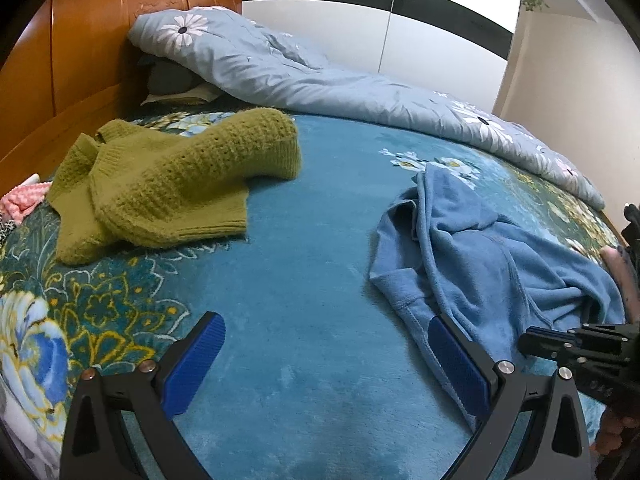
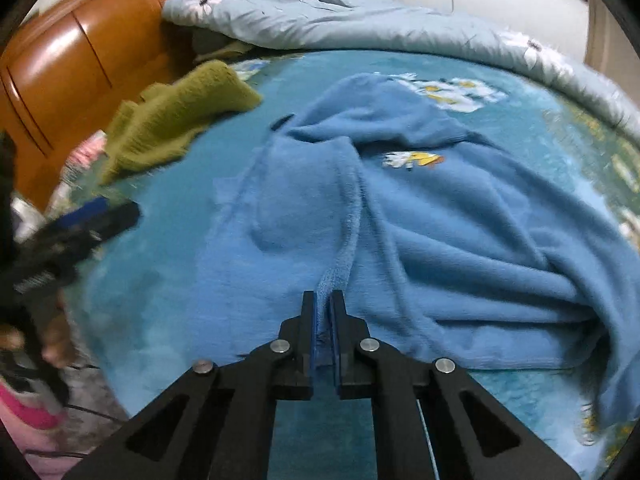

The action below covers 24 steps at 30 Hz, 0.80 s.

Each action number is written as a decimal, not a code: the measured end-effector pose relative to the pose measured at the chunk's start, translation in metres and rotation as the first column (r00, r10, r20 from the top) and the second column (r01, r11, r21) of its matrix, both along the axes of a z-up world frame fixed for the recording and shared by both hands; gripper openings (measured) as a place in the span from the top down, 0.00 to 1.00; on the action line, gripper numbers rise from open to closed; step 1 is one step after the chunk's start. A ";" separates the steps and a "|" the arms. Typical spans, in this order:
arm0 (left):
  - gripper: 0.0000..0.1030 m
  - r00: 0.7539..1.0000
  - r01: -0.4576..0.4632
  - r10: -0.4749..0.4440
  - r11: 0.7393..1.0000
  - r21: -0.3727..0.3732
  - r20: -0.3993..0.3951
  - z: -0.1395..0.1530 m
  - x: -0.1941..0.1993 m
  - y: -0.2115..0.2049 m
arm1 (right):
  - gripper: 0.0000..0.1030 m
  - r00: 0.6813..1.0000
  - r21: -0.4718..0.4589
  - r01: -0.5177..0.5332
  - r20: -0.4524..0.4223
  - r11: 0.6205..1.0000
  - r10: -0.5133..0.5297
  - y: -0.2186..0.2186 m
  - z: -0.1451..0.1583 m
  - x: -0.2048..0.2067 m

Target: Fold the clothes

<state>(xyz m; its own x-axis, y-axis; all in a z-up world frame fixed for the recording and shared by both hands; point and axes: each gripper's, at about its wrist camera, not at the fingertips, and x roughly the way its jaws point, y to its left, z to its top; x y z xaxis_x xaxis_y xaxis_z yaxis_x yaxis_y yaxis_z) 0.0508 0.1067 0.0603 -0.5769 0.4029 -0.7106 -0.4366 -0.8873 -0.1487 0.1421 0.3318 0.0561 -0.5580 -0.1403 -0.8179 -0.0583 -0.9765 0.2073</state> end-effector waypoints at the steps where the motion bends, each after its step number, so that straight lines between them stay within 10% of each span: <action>1: 0.00 1.000 -0.001 0.001 1.000 0.002 0.001 0.000 0.000 0.000 | 0.95 1.000 -0.033 0.002 -0.017 0.999 -0.003 0.003 0.004 0.001; 6: 0.00 1.000 0.000 0.000 1.000 0.007 -0.001 0.001 -0.001 0.002 | 0.96 0.972 -0.211 0.099 -0.191 0.972 -0.140 0.047 0.047 0.020; 13: 0.00 0.998 0.067 -0.067 0.997 0.034 -0.004 0.005 0.004 0.020 | 0.99 0.750 -0.235 0.496 -0.369 0.836 -0.548 0.149 0.103 0.084; 24: 0.00 0.937 0.343 -0.349 0.930 0.134 0.024 0.026 0.031 0.113 | 0.99 0.582 -0.210 0.702 -0.381 0.681 -0.718 0.210 0.104 0.156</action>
